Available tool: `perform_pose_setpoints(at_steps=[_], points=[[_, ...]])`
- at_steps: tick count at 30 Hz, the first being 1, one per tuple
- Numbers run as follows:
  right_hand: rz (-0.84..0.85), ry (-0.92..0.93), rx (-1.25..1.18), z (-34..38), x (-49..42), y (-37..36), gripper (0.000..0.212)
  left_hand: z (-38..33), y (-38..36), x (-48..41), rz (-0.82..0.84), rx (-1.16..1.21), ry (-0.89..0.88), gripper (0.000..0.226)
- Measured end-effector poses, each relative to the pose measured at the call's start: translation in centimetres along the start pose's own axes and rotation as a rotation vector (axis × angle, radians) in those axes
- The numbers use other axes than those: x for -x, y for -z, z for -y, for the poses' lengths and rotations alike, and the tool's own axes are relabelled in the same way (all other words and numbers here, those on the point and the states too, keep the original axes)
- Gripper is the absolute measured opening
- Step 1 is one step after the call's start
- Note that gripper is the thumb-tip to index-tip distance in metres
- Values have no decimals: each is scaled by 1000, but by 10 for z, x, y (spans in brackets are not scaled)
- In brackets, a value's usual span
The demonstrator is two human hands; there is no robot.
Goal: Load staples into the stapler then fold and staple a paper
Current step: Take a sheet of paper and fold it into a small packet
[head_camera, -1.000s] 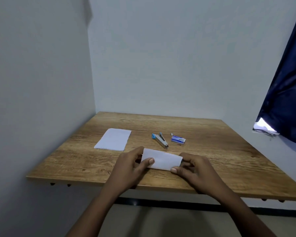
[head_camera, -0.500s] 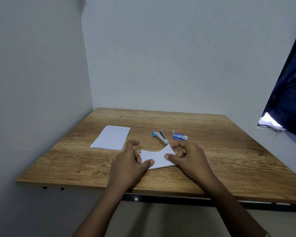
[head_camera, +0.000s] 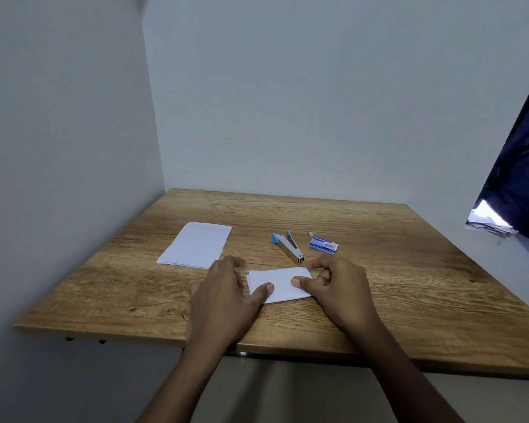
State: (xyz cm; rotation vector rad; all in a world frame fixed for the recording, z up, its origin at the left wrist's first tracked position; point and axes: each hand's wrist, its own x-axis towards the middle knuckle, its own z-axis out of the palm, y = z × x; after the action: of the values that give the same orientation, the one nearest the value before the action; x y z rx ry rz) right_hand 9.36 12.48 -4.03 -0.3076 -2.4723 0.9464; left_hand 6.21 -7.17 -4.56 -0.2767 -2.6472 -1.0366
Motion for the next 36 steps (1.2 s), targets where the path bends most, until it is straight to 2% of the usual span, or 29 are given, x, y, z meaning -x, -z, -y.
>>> perform_pose_setpoints(at_steps=[3,7,12,16,19,21,24,26,28,30,33,36], points=[[-14,-16,-85,-4,0,2,35,1,-2,0,-11,-2,35,64],[-32,-7,-218,-10,1,4,25,-7,-4,-3,83,-177,71,71],[-45,-89,-630,-12,3,8,28,-21,-2,-2,130,-118,149,64],[-85,7,-705,-12,5,11,11,-24,7,6,39,54,180,65],[-131,104,-714,-10,7,11,11,-30,15,13,8,298,191,65],[-151,181,-694,-7,9,11,17,-36,21,13,121,559,262,68],[-169,241,-706,-1,12,12,20,-41,24,4,393,1106,396,77],[-180,265,-708,1,10,14,19,-40,21,-8,423,1318,421,87],[-176,286,-699,6,4,16,15,-39,16,-21,385,1374,386,90],[-180,309,-670,14,-3,20,8,-40,11,-35,307,1329,303,86],[-211,323,-565,24,-20,22,3,-39,3,-55,229,1285,178,69],[-206,213,-513,24,-41,17,10,-39,-5,-71,216,1240,121,49]])
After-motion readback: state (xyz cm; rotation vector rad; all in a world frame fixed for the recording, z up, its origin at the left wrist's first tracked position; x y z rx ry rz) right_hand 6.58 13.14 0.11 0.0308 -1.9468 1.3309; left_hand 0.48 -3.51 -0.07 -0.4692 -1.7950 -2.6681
